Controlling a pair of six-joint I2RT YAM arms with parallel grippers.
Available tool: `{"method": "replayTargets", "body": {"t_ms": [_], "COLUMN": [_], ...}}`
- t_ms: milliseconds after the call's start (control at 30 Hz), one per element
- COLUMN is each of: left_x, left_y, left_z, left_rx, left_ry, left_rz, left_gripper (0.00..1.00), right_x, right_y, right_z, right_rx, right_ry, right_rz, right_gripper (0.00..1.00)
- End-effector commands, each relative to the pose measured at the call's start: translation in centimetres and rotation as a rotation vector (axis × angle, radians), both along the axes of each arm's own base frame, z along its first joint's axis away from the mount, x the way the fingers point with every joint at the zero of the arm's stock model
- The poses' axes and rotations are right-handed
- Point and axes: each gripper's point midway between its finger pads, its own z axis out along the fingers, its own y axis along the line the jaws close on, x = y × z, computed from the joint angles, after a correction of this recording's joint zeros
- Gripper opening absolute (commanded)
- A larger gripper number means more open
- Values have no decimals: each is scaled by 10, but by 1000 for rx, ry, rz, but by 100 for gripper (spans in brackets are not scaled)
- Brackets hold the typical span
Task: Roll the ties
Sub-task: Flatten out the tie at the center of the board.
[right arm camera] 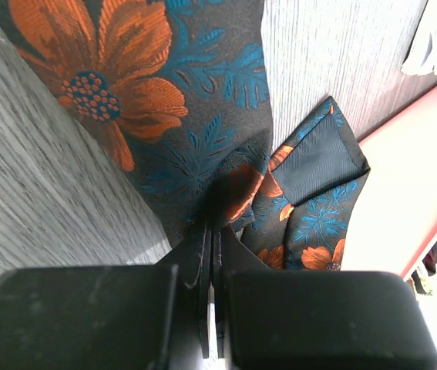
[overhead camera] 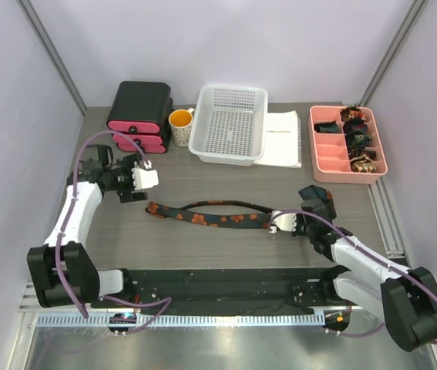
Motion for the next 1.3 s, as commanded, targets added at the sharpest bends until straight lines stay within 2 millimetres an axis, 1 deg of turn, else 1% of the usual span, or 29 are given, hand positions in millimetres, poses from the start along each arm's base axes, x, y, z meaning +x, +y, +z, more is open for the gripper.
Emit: {"method": "replayTargets", "body": {"t_ms": [0,33,67,133,167,200,267,300,333,367,400,433,467,600,700,733,800,833,867,933,967,1033,1067,1100,1133,1167,1200,1233,1267], "left_x": [-62,-78,-72,-76,-70,-67,-65,-63,-65,-63,-55,-54,-50,-54,-60,-57,-56,-51,-49,-49,-43,-39,-34,-30,-23,-11,1,10,34], "left_y": [-35,-46,-43,-65,-69,-75,-96,-97,-107,-109,-110,-116,-119,-132,-133,-129,-126,-121,-120,-114,-112,-109,-109,-109,-110,-111,-109,-108,-108], "left_z": [8,6,4,-1,5,-7,-6,-18,-23,-29,-35,-43,-45,-60,-79,-89,-99,-109,-111,-119,-121,-124,-122,-120,-116,-110,-96,-88,-73], "left_rx": [-138,-130,-111,-84,-84,-72,-64,-35,-9,7,28,50,56,98,155,185,213,234,240,261,268,275,276,272,262,238,207,183,114], "left_ry": [342,439,484,578,625,706,774,807,817,821,792,800,795,846,849,822,796,759,739,716,682,661,645,629,600,554,499,457,354], "left_rz": [-75,-98,-68,-86,-6,20,42,67,49,56,62,58,59,43,49,64,73,93,99,113,124,146,154,159,172,196,216,233,276], "left_gripper": [84,80,79,80,80,80,89,94,97,98,98,98,97,87,82,80,72,68,67,58,54,40,32,15,7,1,0,0,0], "right_x": [2,3,3,3,4,4,5,5,5,5,5,6,6,8,7,8,8,8,8,8,9,10,11,12,17,21,26,41,49], "right_y": [7,6,5,4,5,5,6,6,5,5,5,5,6,6,6,6,6,6,6,7,7,8,8,8,9,8,5,6,3], "right_z": [2,1,1,0,1,1,2,2,2,2,2,3,4,4,4,4,4,4,4,4,5,5,6,3,8,11,10,25,33], "right_rx": [-8,-18,-33,-42,-38,-34,-28,-27,-31,-30,-31,-29,-26,-27,-26,-28,-23,-21,-23,-20,-17,-11,-12,-10,-7,-6,5,31,43], "right_ry": [27,24,19,21,17,21,26,26,30,27,27,24,25,27,32,30,31,30,31,32,29,34,35,46,37,29,31,-18,-45], "right_rz": [45,51,60,61,61,58,52,49,49,49,46,47,47,43,42,42,38,37,40,39,37,33,33,27,21,11,-21,-53,-91], "right_gripper": [1,1,1,1,1,1,1,1,1,1,1,1,1,1,1,1,1,1,1,1,1,1,1,1,1,1,1,1,1]}}
